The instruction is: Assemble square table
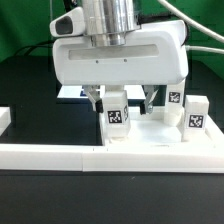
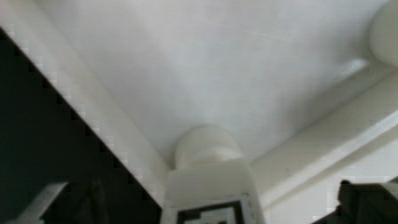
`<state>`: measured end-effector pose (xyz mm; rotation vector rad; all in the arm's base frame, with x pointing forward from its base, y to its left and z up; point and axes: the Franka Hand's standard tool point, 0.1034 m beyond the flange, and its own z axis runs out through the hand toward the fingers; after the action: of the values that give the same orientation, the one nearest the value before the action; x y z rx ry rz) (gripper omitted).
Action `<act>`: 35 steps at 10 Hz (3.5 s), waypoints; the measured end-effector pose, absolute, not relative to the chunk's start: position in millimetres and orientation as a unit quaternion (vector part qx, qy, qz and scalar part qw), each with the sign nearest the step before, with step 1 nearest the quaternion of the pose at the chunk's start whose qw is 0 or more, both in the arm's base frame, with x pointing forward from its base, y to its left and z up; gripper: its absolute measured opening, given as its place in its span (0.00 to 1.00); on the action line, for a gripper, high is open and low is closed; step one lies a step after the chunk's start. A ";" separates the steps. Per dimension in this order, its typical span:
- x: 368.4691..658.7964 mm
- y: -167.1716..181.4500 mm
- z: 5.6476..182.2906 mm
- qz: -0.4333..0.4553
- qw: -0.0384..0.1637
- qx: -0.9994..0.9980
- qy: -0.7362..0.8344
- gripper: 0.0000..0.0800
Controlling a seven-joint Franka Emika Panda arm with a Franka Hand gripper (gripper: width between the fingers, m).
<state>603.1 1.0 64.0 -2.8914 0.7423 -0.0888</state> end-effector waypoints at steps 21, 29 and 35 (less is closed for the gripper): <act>620.6 8.6 72.8 0.010 0.110 -0.611 0.784 0.37; 622.0 10.6 76.4 -0.025 0.113 -0.826 0.552 0.81; 620.4 12.1 67.7 -0.008 0.050 -0.993 0.111 0.81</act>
Offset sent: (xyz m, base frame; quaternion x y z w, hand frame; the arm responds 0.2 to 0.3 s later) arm 0.0164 -0.0002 0.0109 -0.0361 0.0202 -0.0237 0.9989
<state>620.4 12.1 67.7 -3.0233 0.3370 -0.0235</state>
